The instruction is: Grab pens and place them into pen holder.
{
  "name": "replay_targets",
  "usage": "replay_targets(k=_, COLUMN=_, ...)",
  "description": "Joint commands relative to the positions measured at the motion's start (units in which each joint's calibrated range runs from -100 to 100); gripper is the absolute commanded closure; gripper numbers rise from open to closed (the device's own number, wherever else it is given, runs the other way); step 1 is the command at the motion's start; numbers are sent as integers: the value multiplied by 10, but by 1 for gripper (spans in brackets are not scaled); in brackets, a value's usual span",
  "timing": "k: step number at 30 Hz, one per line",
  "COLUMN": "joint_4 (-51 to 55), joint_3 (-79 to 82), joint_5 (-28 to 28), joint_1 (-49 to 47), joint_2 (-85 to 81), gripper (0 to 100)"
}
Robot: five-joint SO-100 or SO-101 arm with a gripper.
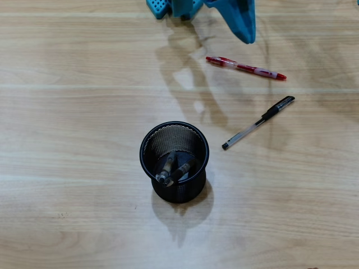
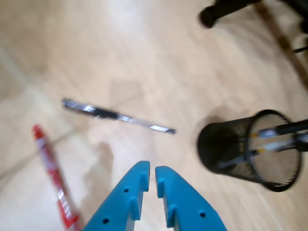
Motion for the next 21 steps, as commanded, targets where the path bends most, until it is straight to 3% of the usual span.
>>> replay_targets(k=1, joint_4=73, joint_3=-11, joint_5=3, joint_1=-44, joint_2=-22, gripper=98)
replay_targets(k=8, joint_4=193, joint_3=-19, joint_5=-2, joint_1=-114, joint_2=48, gripper=98)
replay_targets(k=17, joint_4=198, joint_3=-20, joint_5=-25, joint_1=-173, joint_2=142, gripper=98)
replay_targets(k=19, joint_4=198, joint_3=-20, joint_5=-36, joint_1=-184, joint_2=157, gripper=95)
replay_targets(k=21, joint_4=190, joint_3=-22, joint_5=-36, joint_1=-194, joint_2=170, gripper=86)
